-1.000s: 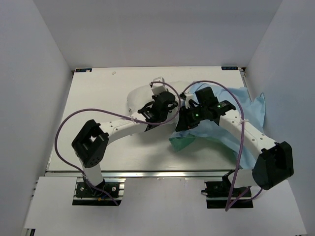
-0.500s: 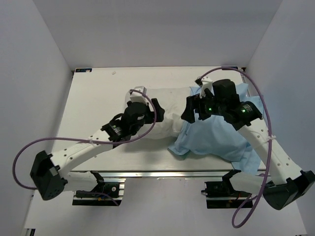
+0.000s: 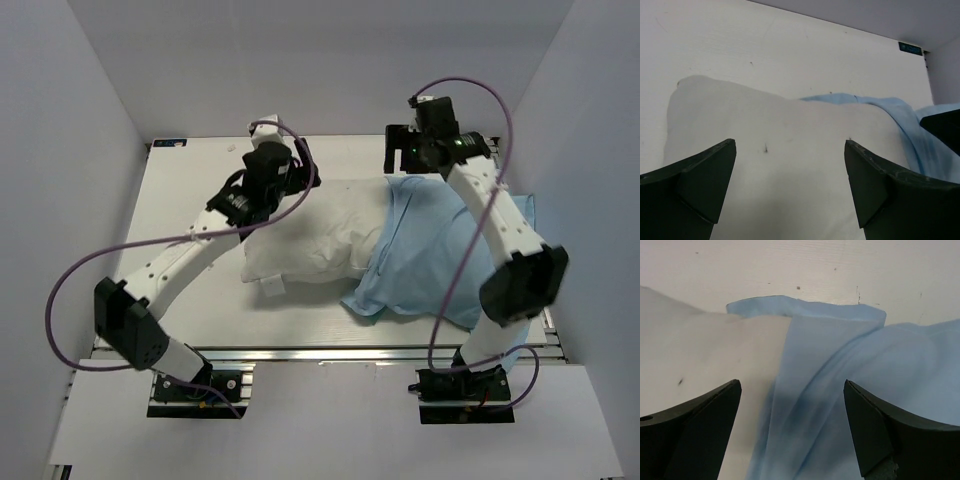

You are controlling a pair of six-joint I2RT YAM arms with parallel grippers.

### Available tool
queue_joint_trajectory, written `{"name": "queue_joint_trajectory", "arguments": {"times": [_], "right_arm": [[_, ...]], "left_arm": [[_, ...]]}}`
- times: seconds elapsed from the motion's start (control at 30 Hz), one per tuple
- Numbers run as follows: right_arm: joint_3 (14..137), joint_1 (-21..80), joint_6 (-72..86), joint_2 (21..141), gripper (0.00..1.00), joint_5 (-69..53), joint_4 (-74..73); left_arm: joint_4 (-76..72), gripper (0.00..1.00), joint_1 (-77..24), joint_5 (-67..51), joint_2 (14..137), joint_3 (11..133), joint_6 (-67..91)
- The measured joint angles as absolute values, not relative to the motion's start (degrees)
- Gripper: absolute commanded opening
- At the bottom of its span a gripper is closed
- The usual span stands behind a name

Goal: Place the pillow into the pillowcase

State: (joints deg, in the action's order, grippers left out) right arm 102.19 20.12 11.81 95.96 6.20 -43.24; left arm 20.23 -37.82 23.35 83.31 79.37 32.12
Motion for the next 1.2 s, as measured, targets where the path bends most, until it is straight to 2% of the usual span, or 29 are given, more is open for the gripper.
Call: {"name": "queue_joint_trajectory", "arguments": {"times": [0.03,0.2,0.27,0.4,0.47,0.63,0.8,0.87,0.9,0.93,0.97,1.03,1.13,1.17,1.2], "right_arm": [[104.2,19.7,11.4,99.7,0.86,6.5,-43.6],[106.3,19.6,9.4,109.3,0.62,5.0,-45.6],[101.7,19.7,8.5,107.8,0.47,2.5,-44.4],[82.8,20.0,8.4,94.9,0.28,-3.5,-36.7],[75.1,20.7,8.8,86.8,0.24,-6.5,-34.3],[64.1,23.1,10.5,73.0,0.24,-11.3,-29.7],[56.8,23.8,12.6,68.3,0.23,-12.2,-25.8],[55.6,23.9,13.3,67.6,0.24,-12.1,-25.0],[55.5,24.0,13.5,67.4,0.24,-12.1,-25.0],[55.5,24.1,13.7,67.4,0.24,-11.9,-25.0],[55.5,24.2,13.8,67.3,0.25,-11.7,-25.1],[55.5,24.4,14.1,67.2,0.29,-11.4,-25.2],[56.0,24.7,14.1,66.5,0.48,-11.1,-26.0],[56.7,24.8,13.9,66.3,0.59,-10.9,-27.1],[58.0,24.9,13.6,66.3,0.62,-10.7,-28.5]], "left_arm": [[21.4,0.98,-36.6,22.8,85.6,81.6,32.1],[24.9,0.98,-34.3,18.6,93.5,87.6,31.5],[26.5,0.98,-33.7,16.5,96.3,89.3,31.3],[28.4,0.98,-32.6,11.9,100.6,92.1,30.8],[29.5,0.98,-32.1,9.3,102.5,93.5,30.5],[31.1,0.98,-31.4,1.3,106.6,96.2,29.9],[29.5,0.98,-31.4,-7.7,106.5,91.1,29.4],[28.3,0.95,-31.3,-10.8,106.0,87.7,28.9],[27.5,0.89,-31.2,-12.2,105.5,86.2,28.7],[26.8,0.76,-31.0,-13.3,105.0,84.9,28.4],[25.8,0.42,-30.9,-14.5,104.0,83.3,28.1],[24.3,0.0,-30.6,-17.1,101.6,80.4,27.4],[22.4,0.0,-30.7,-20.2,97.7,77.2,26.5],[22.2,0.0,-30.7,-20.6,96.6,76.6,26.3],[21.8,0.0,-30.7,-20.8,95.4,75.9,26.0]]}}
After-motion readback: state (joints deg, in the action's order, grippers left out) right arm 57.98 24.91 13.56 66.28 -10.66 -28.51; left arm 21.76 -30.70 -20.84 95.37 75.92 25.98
